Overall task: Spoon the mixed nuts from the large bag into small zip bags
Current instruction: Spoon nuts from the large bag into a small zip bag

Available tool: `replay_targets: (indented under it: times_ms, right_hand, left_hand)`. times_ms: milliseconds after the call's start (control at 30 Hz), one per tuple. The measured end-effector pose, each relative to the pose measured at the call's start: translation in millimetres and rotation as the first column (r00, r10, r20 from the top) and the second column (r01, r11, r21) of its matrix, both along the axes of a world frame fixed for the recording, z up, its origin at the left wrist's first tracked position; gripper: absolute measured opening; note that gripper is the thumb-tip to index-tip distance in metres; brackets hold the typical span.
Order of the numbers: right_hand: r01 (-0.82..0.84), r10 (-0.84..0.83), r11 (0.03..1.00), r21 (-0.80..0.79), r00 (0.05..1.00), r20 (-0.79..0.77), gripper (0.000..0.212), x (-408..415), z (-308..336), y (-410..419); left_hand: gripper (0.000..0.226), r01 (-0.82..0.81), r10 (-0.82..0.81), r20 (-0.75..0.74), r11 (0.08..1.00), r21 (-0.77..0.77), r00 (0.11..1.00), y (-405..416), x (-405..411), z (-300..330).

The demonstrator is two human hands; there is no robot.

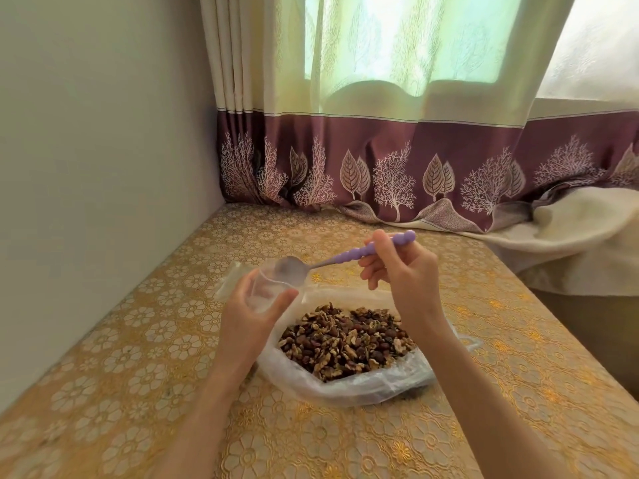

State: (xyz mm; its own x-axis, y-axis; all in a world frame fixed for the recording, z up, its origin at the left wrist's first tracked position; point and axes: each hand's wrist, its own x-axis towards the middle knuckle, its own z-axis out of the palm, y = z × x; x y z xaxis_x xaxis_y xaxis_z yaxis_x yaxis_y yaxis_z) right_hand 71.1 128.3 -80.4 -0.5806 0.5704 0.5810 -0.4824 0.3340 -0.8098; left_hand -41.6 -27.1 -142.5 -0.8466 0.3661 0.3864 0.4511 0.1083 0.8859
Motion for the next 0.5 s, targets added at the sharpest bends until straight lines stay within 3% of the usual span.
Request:
replay_targets:
  times_ms: [233,400,500]
  right_hand:
    - [0.086,-0.094,0.957,-0.276,0.996,-0.014,0.032,15,-15,35]
    - [0.268,-0.243,0.959,-0.091,0.945,0.22,0.033,24,-40,60]
    - [0.269,-0.252,0.963,-0.012,0.918,0.307,0.032,25,-48,67]
  left_hand:
    - [0.068,-0.031,0.031,-0.001,0.999,0.03,1.0,0,3,3]
    - [0.067,-0.01,0.011,-0.014,0.999,0.047,1.0,0,3,3]
    - [0.051,-0.001,0.004,-0.051,0.999,0.046,0.999,0,2,2]
